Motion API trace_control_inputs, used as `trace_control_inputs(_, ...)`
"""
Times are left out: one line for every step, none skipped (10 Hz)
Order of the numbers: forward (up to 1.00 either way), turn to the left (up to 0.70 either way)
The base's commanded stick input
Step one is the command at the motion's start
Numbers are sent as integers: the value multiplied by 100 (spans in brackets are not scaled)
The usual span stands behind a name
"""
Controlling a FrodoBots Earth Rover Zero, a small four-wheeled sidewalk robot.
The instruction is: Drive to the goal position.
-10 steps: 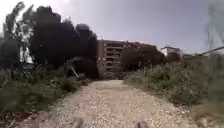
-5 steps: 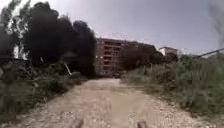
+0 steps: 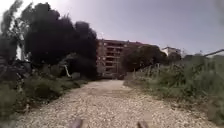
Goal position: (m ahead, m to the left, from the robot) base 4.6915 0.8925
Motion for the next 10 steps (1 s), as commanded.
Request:
trace_control_inputs(85, 9)
trace_control_inputs(85, 0)
trace_control_inputs(85, 0)
trace_control_inputs(85, 0)
trace_control_inputs(85, 0)
trace_control_inputs(85, 0)
trace_control_inputs(85, 0)
trace_control_inputs(85, 0)
trace_control_inputs(85, 0)
trace_control_inputs(85, 0)
